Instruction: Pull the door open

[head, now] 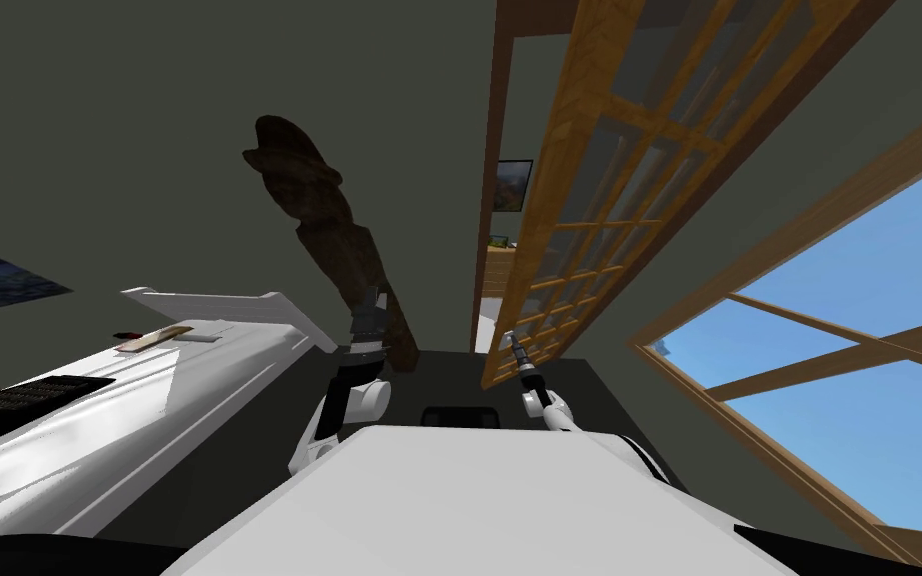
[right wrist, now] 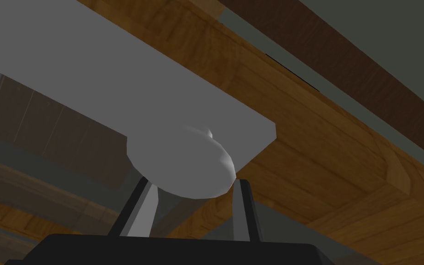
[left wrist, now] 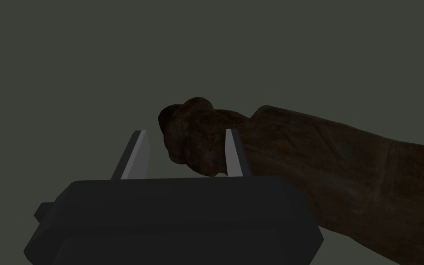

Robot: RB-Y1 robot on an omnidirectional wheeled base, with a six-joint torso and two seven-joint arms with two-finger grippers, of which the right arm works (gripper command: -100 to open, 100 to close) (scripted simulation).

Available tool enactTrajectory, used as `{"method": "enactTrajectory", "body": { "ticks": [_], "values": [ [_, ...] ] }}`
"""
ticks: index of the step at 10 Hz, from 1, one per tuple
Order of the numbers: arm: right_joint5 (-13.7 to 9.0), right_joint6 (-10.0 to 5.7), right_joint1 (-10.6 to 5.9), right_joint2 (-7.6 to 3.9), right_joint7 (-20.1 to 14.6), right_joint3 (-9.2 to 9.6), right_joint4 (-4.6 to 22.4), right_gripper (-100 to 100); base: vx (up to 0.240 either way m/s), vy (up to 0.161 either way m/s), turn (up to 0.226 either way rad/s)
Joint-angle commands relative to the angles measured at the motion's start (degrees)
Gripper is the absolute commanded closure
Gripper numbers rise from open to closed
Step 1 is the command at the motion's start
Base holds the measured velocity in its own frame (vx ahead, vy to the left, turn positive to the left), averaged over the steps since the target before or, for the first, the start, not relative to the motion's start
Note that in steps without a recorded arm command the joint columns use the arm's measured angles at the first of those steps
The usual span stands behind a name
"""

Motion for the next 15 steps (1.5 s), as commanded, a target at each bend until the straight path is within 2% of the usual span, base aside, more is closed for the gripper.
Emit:
{"method": "enactTrajectory", "body": {
  "ticks": [1, 2, 3, 4, 5, 6, 7, 11, 12, 15],
  "values": [
    [0.82, 2.72, 2.86, 1.81, -0.43, 1.28, -2.86, 100, 0.007, -0.005, -0.004],
    [0.82, 2.72, 2.96, 1.81, -0.43, 1.28, -2.70, 100, 0.001, -0.011, 0.000],
    [0.82, 1.67, 1.83, 1.81, -0.43, 1.28, 0.12, 100, 0.011, -0.002, 0.002],
    [0.82, 0.96, 1.20, 1.81, -0.43, 1.28, 1.71, 100, 0.009, 0.001, -0.007],
    [0.82, 2.31, 2.58, 1.81, -0.43, 1.28, -0.95, 100, -0.007, 0.004, 0.006],
    [0.82, 2.72, 2.96, 1.81, -0.43, 1.28, -3.97, 100, -0.010, 0.010, -0.007],
    [-0.20, 2.04, 1.84, 0.45, -1.89, 0.14, -2.88, 100, -0.029, -0.031, 0.052],
    [-1.17, 2.15, 2.03, 0.29, -7.04, 0.15, -2.96, 100, -0.045, -0.052, 0.130],
    [-1.17, 2.15, 2.03, 0.29, -7.04, 0.15, -2.96, 100, -0.033, -0.032, 0.048],
    [-2.30, 2.29, 2.25, 0.10, -12.16, 0.16, -3.06, 100, -0.053, -0.041, 0.150]
  ]
}}
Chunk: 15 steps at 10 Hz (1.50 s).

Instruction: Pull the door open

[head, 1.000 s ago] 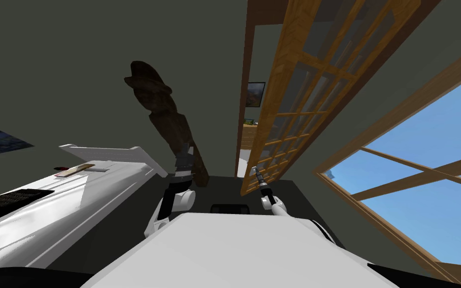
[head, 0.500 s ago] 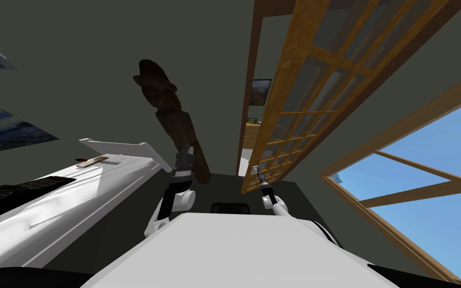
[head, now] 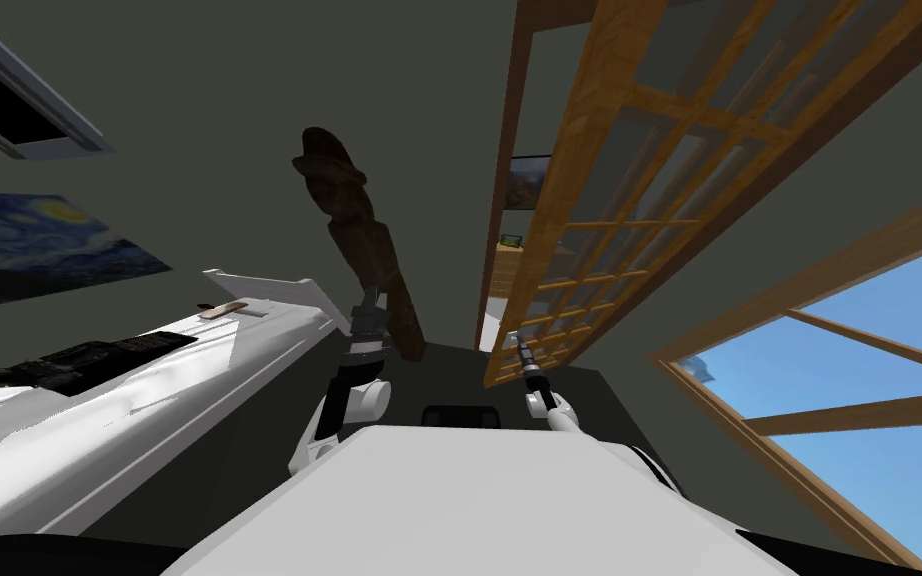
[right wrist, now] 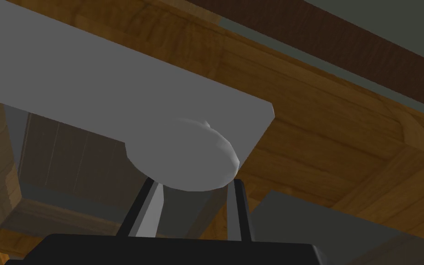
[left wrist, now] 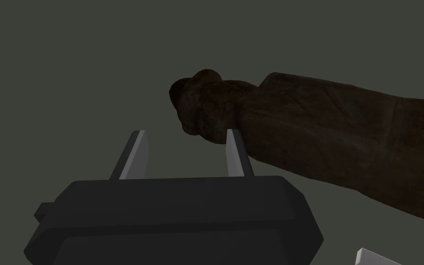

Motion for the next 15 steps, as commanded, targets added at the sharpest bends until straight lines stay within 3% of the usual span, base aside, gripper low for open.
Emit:
{"method": "enactTrajectory", "body": {
  "ticks": [1, 9, 10, 14, 15],
  "values": [
    [-0.36, -0.17, -0.20, 0.85, -2.86, 0.58, 1.05, 100, -0.094, -0.075, 0.146],
    [-2.99, 0.13, 0.31, 0.41, -14.12, 0.61, 0.82, 100, -0.059, -0.043, 0.112],
    [-2.99, 0.13, 0.31, 0.41, -14.12, 0.61, 0.82, 100, -0.052, -0.037, 0.062],
    [-4.81, 0.34, 0.65, 0.10, -20.72, 0.63, 0.66, 100, -0.068, -0.045, 0.127],
    [-4.81, 0.34, 0.65, 0.10, -20.72, 0.63, 0.54, 100, -0.043, -0.036, 0.065]
  ]
}}
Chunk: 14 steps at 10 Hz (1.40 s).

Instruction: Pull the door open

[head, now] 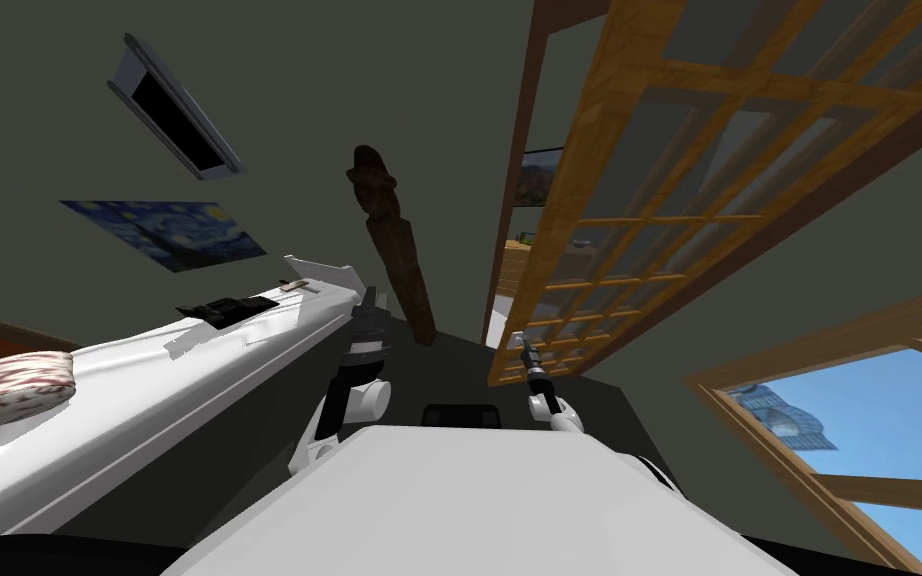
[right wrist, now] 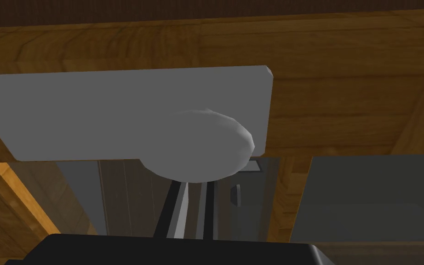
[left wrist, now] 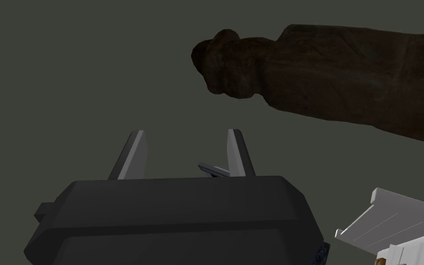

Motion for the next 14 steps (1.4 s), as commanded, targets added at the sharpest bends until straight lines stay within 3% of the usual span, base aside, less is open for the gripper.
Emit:
{"method": "enactTrajectory", "body": {
  "ticks": [1, 3, 4, 7, 8, 10, 12, 14],
  "values": [
    [0.13, -2.22, -1.81, 0.55, -0.33, 0.51, 2.86, 100, -0.019, -0.011, -0.007],
    [0.13, -2.22, -1.81, 0.55, -0.33, 0.51, 2.37, 100, 0.002, 0.004, -0.005],
    [0.13, -2.22, -1.81, 0.55, -0.33, 0.51, 3.38, 100, 0.008, 0.008, 0.006],
    [-1.19, -2.08, -1.55, 0.33, -4.77, 0.53, 3.26, 100, -0.060, -0.045, 0.147],
    [-1.81, -0.16, 0.00, -0.28, -5.97, 0.12, 0.54, -100, -0.043, -0.035, 0.029],
    [-2.43, -0.15, -0.08, -0.21, -8.45, 0.34, 0.62, -100, -0.031, -0.023, 0.046],
    [-2.43, -0.15, -0.08, -0.21, -8.45, 0.34, 0.62, -100, -0.023, 0.006, 0.026],
    [-3.32, -0.14, -0.19, -0.12, -11.86, 0.66, 0.73, -100, -0.035, 0.006, 0.076]
  ]
}}
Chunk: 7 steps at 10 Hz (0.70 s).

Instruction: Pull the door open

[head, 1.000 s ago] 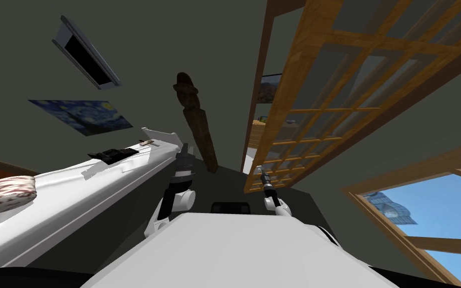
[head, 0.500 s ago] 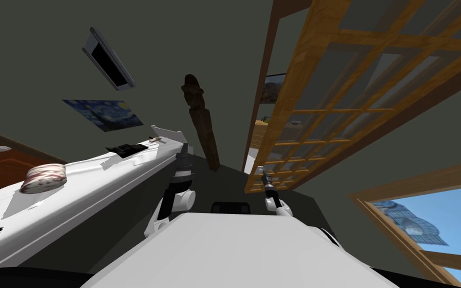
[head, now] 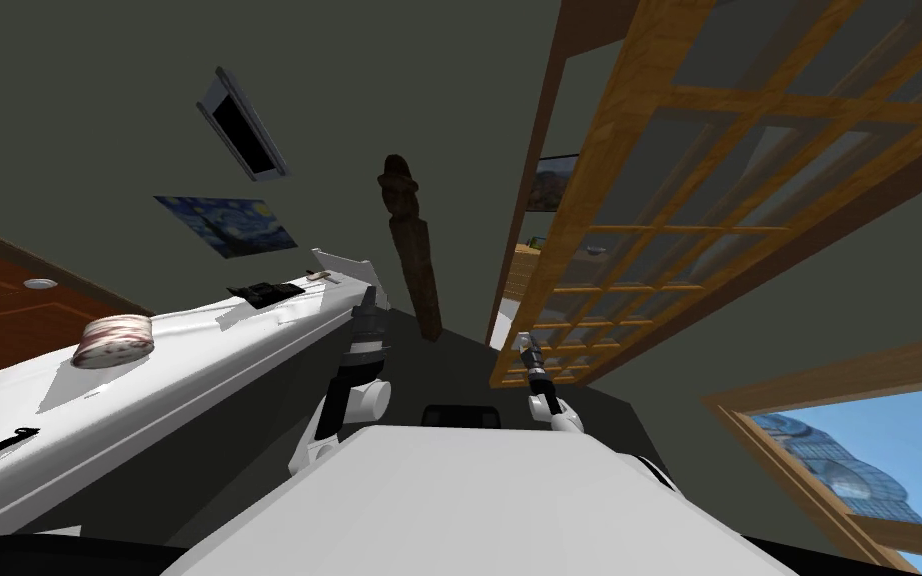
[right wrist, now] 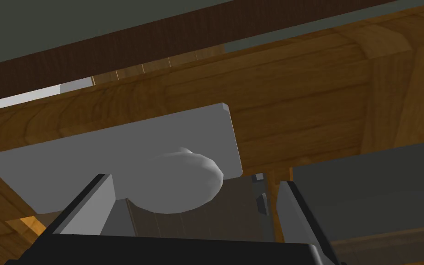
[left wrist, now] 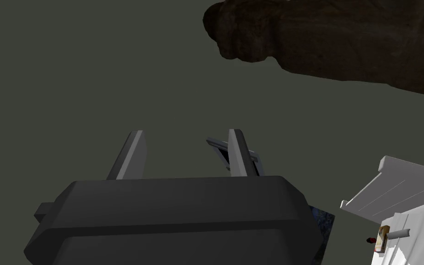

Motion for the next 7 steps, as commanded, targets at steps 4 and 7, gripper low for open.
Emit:
{"method": "enactTrajectory", "body": {
  "ticks": [4, 7],
  "values": [
    [-1.94, -0.25, -0.51, 0.20, -7.36, 0.69, 0.76, -100, -0.055, -0.021, 0.067],
    [-3.24, -0.23, -0.68, 0.34, -11.75, 1.16, 0.91, -100, -0.056, -0.024, 0.071]
  ]
}}
